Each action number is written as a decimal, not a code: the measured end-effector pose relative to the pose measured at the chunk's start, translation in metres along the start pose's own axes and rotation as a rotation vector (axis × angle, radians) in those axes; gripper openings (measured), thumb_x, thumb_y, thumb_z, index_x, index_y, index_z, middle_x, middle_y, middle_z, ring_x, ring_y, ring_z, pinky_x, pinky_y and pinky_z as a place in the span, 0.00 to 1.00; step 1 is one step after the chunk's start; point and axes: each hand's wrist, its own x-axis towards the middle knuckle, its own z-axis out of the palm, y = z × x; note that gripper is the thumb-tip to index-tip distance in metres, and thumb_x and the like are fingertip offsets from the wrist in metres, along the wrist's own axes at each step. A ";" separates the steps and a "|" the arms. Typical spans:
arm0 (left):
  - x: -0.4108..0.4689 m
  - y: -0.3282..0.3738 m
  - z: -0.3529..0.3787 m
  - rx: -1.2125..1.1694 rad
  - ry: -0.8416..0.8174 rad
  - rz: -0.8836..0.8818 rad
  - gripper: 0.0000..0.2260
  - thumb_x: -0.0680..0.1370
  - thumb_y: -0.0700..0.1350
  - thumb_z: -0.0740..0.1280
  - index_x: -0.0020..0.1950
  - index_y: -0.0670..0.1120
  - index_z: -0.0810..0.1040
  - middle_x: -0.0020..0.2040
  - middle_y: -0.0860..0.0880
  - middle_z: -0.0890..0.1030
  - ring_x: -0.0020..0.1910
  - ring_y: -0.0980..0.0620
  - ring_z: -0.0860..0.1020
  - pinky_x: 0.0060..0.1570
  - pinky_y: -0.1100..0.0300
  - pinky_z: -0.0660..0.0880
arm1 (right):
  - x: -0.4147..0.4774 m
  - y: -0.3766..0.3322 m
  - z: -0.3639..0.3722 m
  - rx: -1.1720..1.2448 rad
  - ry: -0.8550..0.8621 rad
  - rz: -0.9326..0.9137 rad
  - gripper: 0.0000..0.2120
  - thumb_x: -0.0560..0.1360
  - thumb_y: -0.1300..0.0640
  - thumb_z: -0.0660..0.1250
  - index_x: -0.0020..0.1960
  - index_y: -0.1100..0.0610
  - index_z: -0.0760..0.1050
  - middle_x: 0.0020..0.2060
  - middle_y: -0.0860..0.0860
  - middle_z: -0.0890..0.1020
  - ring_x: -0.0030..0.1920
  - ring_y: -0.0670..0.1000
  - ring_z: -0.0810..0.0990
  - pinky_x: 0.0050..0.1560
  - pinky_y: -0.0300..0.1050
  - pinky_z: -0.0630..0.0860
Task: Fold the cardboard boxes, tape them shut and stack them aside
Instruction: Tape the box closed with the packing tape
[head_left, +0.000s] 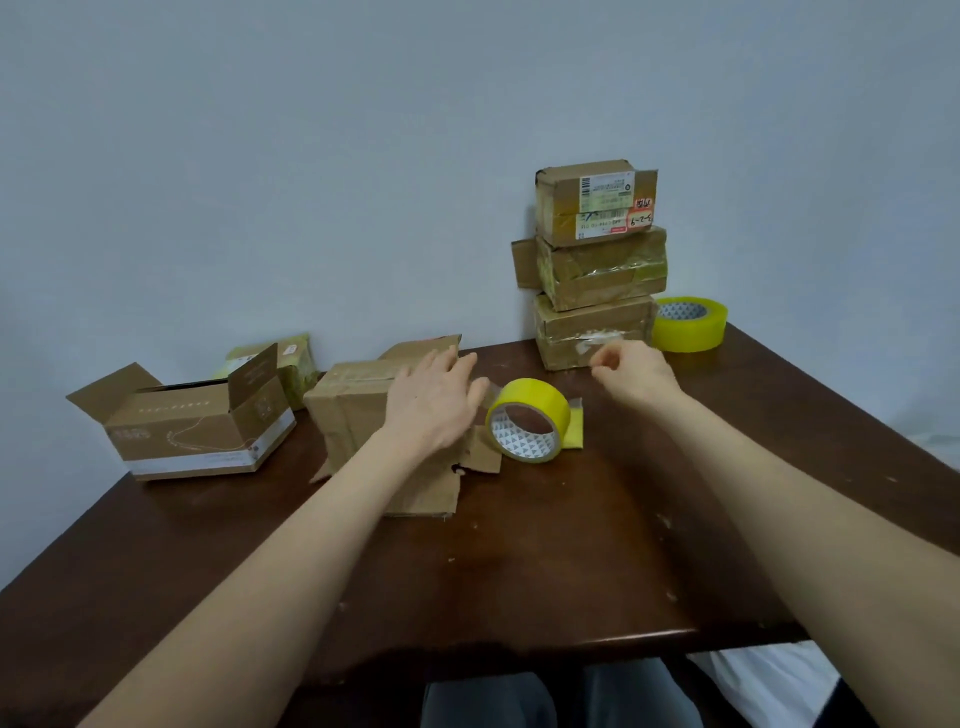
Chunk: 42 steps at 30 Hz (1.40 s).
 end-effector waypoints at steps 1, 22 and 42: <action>0.003 0.006 -0.001 -0.007 0.041 0.011 0.22 0.82 0.54 0.49 0.75 0.50 0.62 0.75 0.48 0.63 0.75 0.49 0.59 0.71 0.48 0.57 | 0.000 0.005 0.002 -0.082 -0.075 -0.009 0.08 0.77 0.57 0.62 0.51 0.48 0.78 0.56 0.53 0.81 0.57 0.56 0.78 0.55 0.46 0.74; 0.012 0.015 -0.018 -0.516 0.320 -0.160 0.13 0.81 0.45 0.59 0.56 0.43 0.81 0.52 0.47 0.83 0.54 0.48 0.79 0.49 0.60 0.70 | -0.018 0.001 0.008 0.422 -0.057 0.251 0.08 0.70 0.61 0.74 0.35 0.54 0.76 0.38 0.55 0.82 0.34 0.51 0.79 0.39 0.43 0.78; -0.006 0.007 -0.006 -0.439 0.199 -0.238 0.10 0.82 0.47 0.56 0.46 0.42 0.70 0.42 0.44 0.73 0.39 0.48 0.70 0.38 0.56 0.66 | -0.010 -0.058 0.034 0.159 -0.365 -0.062 0.27 0.74 0.41 0.67 0.66 0.58 0.72 0.63 0.54 0.76 0.59 0.53 0.75 0.56 0.46 0.72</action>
